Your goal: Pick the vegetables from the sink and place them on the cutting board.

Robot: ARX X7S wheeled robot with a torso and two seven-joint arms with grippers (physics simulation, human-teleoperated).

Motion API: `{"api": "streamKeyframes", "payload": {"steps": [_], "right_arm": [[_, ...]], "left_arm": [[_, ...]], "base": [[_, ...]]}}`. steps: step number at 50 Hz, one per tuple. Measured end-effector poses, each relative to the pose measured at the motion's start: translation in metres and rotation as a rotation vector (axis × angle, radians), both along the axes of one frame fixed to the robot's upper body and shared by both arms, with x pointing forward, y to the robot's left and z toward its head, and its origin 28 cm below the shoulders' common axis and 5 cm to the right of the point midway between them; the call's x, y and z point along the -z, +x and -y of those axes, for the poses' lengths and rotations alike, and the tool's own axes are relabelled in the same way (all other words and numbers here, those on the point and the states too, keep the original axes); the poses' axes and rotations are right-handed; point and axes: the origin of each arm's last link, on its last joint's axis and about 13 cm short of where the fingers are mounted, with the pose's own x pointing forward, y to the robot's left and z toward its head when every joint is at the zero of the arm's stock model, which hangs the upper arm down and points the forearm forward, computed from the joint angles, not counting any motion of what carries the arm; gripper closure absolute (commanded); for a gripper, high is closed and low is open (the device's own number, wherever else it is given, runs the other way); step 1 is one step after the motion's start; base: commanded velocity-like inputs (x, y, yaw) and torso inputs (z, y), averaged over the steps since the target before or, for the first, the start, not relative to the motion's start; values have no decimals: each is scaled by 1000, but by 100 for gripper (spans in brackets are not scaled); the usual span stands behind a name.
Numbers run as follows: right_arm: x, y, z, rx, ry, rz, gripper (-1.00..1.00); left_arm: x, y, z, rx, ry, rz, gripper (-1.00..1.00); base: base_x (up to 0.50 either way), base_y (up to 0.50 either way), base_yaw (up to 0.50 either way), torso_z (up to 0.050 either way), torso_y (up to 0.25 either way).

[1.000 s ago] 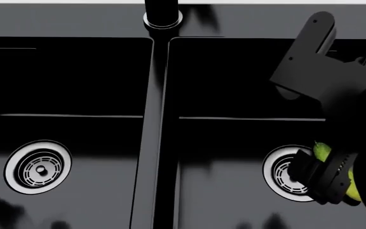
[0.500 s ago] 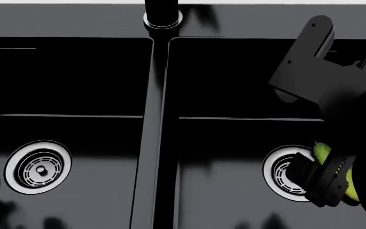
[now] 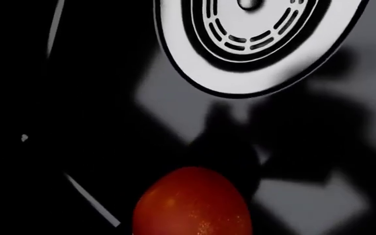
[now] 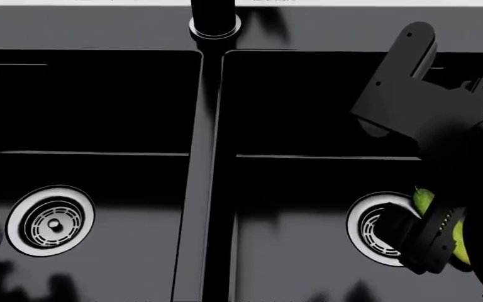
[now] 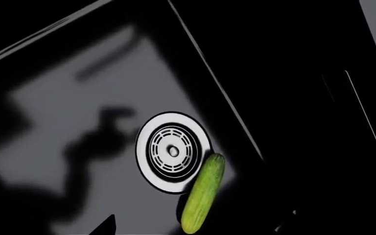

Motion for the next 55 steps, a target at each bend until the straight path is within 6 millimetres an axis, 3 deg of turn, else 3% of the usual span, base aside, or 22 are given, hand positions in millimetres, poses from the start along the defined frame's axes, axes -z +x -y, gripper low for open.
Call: {"api": "streamKeyframes", "payload": {"steps": [13, 24, 39, 55], "right_arm": [[1, 1, -1, -10, 3, 4, -100], [3, 7, -2, -3, -23, -18, -100], [18, 30, 0, 56, -122, -57, -100], [34, 57, -5, 93, -140, -29, -100]], "left_arm": [[-3, 5, -3, -27, -39, -5, 100], [4, -6, -6, -5, -46, 54, 100], [-21, -11, 31, 226, -72, 380, 100], [-27, -21, 45, 312, -105, 528, 100]], "base": [[7, 2, 0, -6, -13], [7, 0, -5, -4, -7], [0, 0, -1, 0, 0], [0, 0, 0, 0, 0]]}}
